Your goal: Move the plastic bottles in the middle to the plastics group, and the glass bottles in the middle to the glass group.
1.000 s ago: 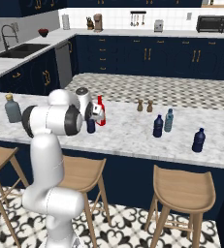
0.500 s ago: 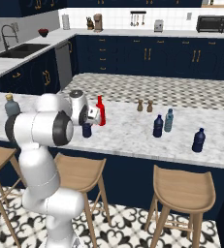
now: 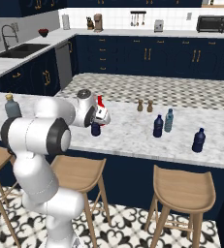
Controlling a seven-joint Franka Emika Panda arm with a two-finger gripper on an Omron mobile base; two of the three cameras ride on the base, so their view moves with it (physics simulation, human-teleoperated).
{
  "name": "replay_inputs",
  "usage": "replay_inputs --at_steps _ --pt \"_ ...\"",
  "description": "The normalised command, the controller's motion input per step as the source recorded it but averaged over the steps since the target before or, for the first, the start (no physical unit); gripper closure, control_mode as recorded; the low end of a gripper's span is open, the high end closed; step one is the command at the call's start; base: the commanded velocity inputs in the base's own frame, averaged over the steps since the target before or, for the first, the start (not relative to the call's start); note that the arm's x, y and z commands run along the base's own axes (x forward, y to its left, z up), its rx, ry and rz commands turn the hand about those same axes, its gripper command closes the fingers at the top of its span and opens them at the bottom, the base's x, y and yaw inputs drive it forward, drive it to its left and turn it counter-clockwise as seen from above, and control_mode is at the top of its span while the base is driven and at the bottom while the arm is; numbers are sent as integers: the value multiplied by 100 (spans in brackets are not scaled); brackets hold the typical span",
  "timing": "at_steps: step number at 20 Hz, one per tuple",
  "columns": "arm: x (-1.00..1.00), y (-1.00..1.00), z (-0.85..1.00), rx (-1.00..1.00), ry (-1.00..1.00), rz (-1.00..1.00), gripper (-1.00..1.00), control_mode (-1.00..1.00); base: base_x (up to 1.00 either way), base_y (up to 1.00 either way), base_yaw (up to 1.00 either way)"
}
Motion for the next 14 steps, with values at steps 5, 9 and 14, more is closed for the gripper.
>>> replay_inputs --at_steps 5,9,14 --pt "-1 -75 19 3 0 -13 100 -100 0 0 0" --pt "-4 -48 6 0 0 -11 100 -100 0 0 0" --pt "-5 -27 0 0 0 -7 100 -100 0 0 0"
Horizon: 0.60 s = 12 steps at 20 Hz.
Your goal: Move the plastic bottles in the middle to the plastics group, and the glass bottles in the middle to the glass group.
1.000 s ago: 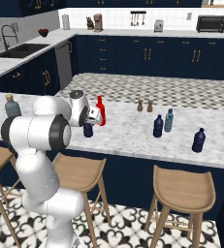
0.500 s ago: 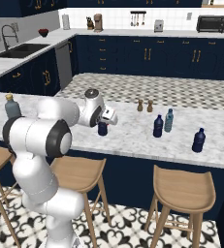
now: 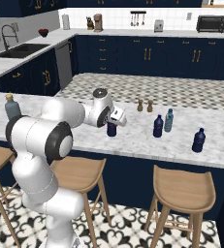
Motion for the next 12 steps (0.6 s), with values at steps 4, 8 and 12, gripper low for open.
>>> replay_inputs --at_steps 4,8,12 --pt "-1 -39 0 0 0 -8 100 -100 0 0 0" --pt "0 -65 0 0 1 -10 100 -100 0 0 0" --pt "0 -83 0 0 5 -13 100 -100 0 0 0"
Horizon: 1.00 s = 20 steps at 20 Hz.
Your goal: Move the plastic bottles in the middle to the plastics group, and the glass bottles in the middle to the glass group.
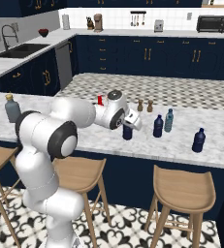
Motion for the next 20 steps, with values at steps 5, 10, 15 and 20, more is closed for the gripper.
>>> replay_inputs --at_steps 5,10,15,20 --pt "0 -94 0 0 10 -16 100 -100 0 0 0" --pt "0 -96 0 0 10 -17 100 -100 0 0 0" --pt "0 -87 0 2 4 -11 100 -100 0 0 0" --pt "-1 -37 0 6 -10 0 100 -100 0 0 0"
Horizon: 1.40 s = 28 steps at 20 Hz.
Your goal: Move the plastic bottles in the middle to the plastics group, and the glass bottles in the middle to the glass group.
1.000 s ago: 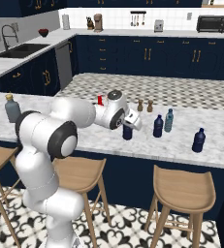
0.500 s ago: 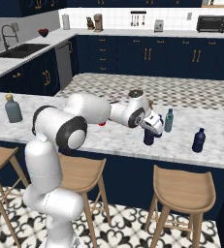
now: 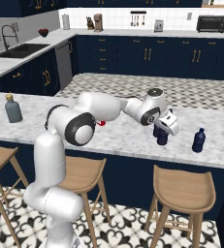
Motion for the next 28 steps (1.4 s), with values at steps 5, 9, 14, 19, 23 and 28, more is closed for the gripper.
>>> replay_inputs --at_steps 5,9,14,19,23,28 --pt "15 -8 -14 0 -6 0 100 -100 0 0 0" --pt "3 0 -56 0 -7 0 100 -100 0 0 0" --pt "0 0 -54 0 -2 0 100 -100 0 0 0" --pt "6 0 -2 -5 0 0 100 -100 0 0 0" --pt "61 0 5 -3 0 0 100 -100 0 0 0" --pt "70 -5 6 0 4 0 100 -100 0 0 0"
